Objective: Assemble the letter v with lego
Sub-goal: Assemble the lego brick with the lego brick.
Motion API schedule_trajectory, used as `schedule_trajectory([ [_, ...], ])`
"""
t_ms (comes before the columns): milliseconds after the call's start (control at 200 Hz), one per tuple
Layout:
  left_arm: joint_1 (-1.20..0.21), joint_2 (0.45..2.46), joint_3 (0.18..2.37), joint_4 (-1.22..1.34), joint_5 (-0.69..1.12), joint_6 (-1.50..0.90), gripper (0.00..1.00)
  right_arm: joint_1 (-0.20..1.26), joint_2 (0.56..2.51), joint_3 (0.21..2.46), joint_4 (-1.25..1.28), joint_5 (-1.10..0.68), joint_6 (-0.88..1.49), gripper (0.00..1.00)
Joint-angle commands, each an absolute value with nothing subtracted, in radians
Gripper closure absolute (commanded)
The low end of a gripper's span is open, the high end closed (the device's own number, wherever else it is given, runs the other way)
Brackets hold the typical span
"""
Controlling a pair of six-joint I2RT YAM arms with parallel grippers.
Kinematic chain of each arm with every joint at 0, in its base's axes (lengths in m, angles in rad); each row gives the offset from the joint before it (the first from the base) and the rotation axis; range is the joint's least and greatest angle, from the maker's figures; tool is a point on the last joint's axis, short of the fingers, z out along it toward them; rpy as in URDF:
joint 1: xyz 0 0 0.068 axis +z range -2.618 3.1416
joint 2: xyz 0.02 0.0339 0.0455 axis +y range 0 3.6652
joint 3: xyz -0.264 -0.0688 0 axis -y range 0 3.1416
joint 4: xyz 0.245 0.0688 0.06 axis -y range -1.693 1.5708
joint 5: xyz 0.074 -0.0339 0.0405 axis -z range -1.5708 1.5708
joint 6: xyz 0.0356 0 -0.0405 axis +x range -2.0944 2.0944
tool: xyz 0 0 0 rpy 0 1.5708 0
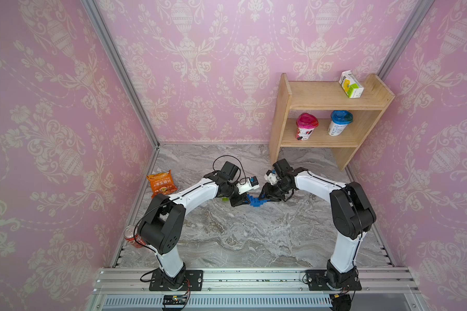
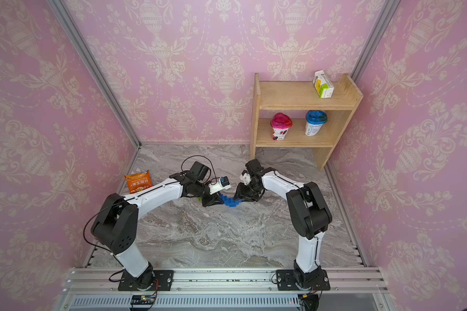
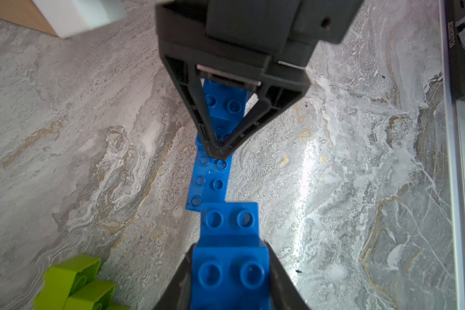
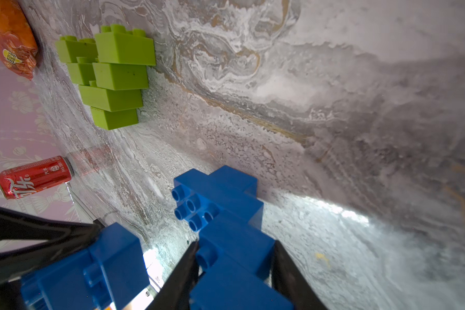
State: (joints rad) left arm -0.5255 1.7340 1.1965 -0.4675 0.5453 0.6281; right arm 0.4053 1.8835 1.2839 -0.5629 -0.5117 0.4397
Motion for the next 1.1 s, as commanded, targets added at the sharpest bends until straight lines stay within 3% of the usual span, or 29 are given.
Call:
schedule_trajectory([
  [0,-0.513,1.755,1.22,-0.512,0.562,0.726,0.71,0.4,1.893,1.298,-0.573,-0.532,0.412,0.56],
  [100,-0.511,1.772,1.229,-0.513,0.544,0.754,0.75,0.4,1.894,1.293,-0.572,-0.536,0.41,0.56],
  [1091,-0.487,1.853,1.258,-0.437,0.534,0.795,0.75,0.395,1.908,1.276,-0.547,-0.563,0.407,0.56],
])
